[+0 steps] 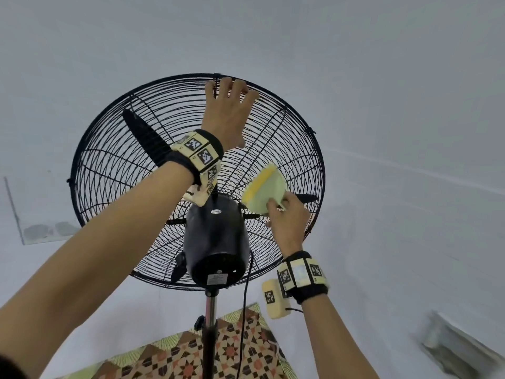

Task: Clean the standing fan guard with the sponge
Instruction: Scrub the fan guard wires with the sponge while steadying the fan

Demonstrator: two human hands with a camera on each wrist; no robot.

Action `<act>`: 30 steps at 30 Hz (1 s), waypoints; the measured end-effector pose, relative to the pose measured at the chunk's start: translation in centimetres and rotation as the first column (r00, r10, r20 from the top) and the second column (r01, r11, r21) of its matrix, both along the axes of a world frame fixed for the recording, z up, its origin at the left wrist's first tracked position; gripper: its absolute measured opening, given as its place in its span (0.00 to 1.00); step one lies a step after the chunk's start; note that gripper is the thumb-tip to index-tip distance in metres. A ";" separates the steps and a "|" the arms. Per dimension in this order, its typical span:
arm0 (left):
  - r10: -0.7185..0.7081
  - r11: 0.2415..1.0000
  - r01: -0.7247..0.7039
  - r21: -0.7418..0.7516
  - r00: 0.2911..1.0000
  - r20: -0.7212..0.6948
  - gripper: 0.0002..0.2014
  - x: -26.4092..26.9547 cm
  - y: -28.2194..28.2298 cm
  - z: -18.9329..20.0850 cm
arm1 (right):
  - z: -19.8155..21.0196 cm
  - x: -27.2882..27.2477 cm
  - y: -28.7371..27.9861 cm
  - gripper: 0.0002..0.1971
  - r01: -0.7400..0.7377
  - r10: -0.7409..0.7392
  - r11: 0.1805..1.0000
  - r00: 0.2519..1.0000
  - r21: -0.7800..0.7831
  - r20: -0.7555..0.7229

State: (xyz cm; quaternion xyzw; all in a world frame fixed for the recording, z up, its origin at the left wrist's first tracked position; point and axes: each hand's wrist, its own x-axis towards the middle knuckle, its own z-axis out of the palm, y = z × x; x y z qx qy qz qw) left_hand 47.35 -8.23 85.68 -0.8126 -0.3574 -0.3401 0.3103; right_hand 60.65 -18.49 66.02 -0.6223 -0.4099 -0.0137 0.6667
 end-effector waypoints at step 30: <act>-0.080 0.997 0.079 0.028 0.996 0.042 0.52 0.4 0.5 -0.6 | 2.7 -0.4 -0.6 0.32 0.122 -0.131 0.991 0.948 0.050 0.289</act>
